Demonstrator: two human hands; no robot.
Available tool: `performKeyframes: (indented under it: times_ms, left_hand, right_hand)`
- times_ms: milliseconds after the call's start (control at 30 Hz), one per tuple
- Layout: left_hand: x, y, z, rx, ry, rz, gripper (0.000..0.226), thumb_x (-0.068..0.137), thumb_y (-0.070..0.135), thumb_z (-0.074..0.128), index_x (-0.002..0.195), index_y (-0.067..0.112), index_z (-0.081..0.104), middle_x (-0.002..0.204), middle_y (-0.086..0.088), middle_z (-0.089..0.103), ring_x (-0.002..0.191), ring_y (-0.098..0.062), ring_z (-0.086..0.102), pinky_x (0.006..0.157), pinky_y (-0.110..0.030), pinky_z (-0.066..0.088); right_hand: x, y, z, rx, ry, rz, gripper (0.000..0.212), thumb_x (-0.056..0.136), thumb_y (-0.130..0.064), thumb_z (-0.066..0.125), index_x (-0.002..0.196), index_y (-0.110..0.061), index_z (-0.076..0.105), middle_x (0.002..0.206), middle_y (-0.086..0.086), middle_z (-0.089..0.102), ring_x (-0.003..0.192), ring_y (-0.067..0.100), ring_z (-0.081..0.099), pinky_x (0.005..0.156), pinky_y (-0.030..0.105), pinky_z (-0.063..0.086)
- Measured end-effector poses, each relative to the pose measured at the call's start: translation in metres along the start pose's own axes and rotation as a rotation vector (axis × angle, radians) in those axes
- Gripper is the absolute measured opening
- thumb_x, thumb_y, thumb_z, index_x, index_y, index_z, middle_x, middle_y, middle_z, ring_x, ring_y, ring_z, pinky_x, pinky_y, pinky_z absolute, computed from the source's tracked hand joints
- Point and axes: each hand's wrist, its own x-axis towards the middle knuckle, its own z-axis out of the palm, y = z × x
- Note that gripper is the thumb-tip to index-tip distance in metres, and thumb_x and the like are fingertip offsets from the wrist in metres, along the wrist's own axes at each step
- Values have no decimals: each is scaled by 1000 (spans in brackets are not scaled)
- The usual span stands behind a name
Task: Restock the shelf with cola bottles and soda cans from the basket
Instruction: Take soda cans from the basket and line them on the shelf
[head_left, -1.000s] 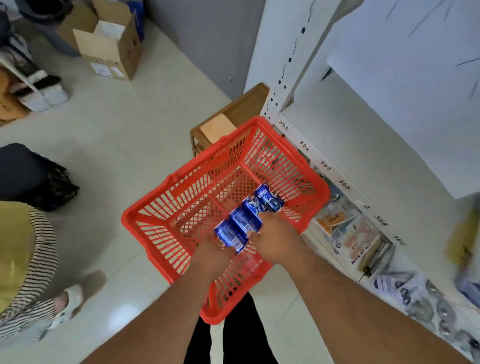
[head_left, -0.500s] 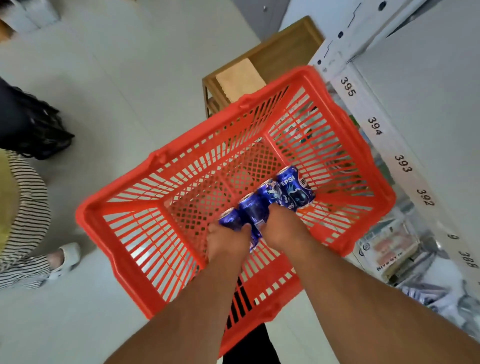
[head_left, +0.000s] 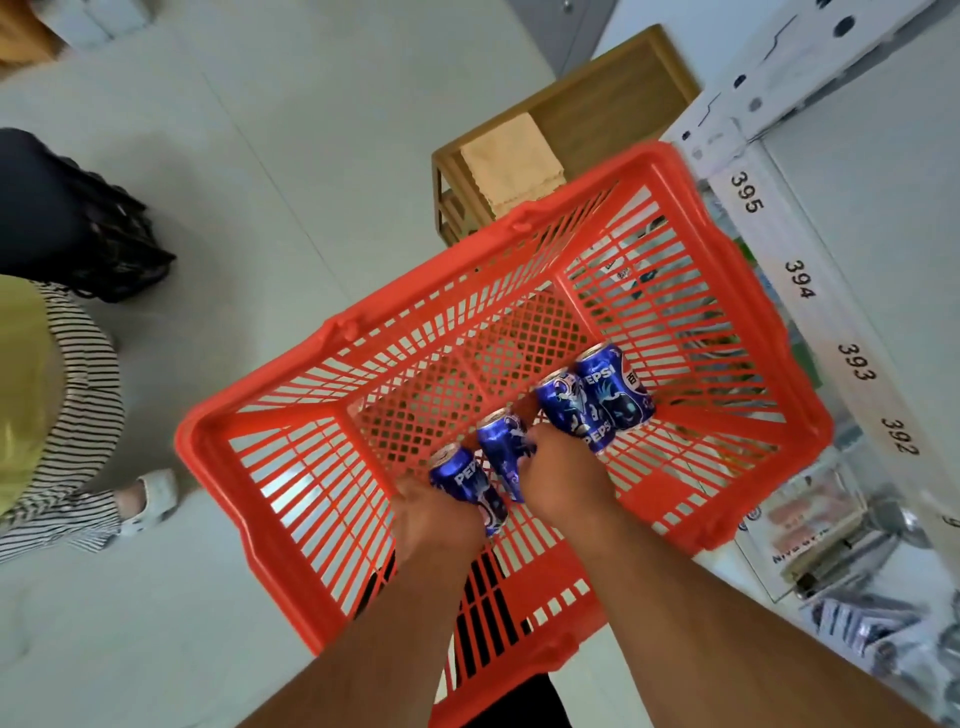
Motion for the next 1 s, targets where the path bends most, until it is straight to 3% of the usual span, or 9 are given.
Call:
performKeyframes:
  times_ms: [100, 167, 233, 333, 433, 567, 667, 867, 1000]
  left_hand:
    - [4, -10, -2, -128, -10, -70, 72, 80, 16, 66, 145, 6, 35, 126, -16, 57, 97, -32, 67, 72, -44, 61]
    - [7, -14, 0, -195, -29, -95, 51, 86, 12, 72, 125, 7, 40, 104, -8, 56, 72, -20, 59, 57, -32, 49]
    - [11, -18, 4, -238, -41, -115, 52, 86, 12, 80, 114, 13, 36, 101, -6, 54, 74, -22, 57, 64, -34, 47]
    - [12, -20, 8, -294, -30, -110, 57, 81, 17, 88, 119, 10, 46, 108, -9, 63, 82, -27, 61, 66, -34, 50]
    - [15, -25, 14, -341, -20, -81, 62, 80, 24, 91, 119, 14, 44, 105, -5, 61, 71, -17, 59, 57, -27, 45]
    - [20, -29, 25, -383, -32, -15, 72, 75, 27, 93, 132, 19, 50, 112, -3, 69, 90, -24, 70, 68, -30, 50]
    - [20, -27, 25, -372, -37, -51, 66, 75, 30, 91, 128, 17, 55, 103, -4, 71, 82, -21, 71, 56, -26, 48]
    - [21, -25, 16, -320, -20, -39, 45, 80, 27, 85, 115, 14, 60, 86, -2, 71, 59, -14, 68, 35, -20, 41]
    - [23, -17, 10, -326, -6, -29, 50, 81, 27, 84, 120, 14, 55, 93, -4, 69, 64, -15, 67, 44, -22, 41]
  right_hand:
    - [-1, -2, 3, -6, -18, 16, 30, 99, -20, 61, 129, -16, 61, 125, 7, 70, 114, 33, 68, 89, 40, 55]
    - [0, -2, 7, 11, -58, 46, 38, 98, -25, 67, 134, -12, 61, 131, 9, 68, 118, 32, 66, 91, 39, 54]
    - [1, 0, 10, 48, -104, 68, 37, 93, -30, 74, 125, -12, 66, 122, 9, 71, 111, 31, 69, 86, 36, 55]
    - [6, -1, 19, 128, -172, 72, 37, 87, -35, 81, 116, -14, 67, 107, 6, 73, 98, 28, 72, 79, 36, 58]
    - [11, -4, 29, 201, -221, 41, 59, 76, -38, 89, 128, -23, 67, 116, 0, 76, 105, 23, 72, 89, 37, 58]
    - [20, -6, 38, 235, -240, 28, 61, 70, -30, 92, 126, -24, 67, 117, -3, 74, 107, 21, 71, 89, 32, 53]
    - [30, -4, 43, 240, -261, 72, 56, 62, -35, 83, 115, -24, 68, 105, -1, 75, 93, 21, 73, 84, 38, 61]
    - [31, -1, 29, 283, -248, 112, 39, 77, -27, 82, 106, -19, 57, 94, 0, 67, 83, 19, 67, 56, 28, 44]
    - [34, -2, 35, 298, -251, 67, 43, 78, -26, 83, 115, -16, 66, 100, -1, 71, 87, 19, 70, 70, 34, 56]
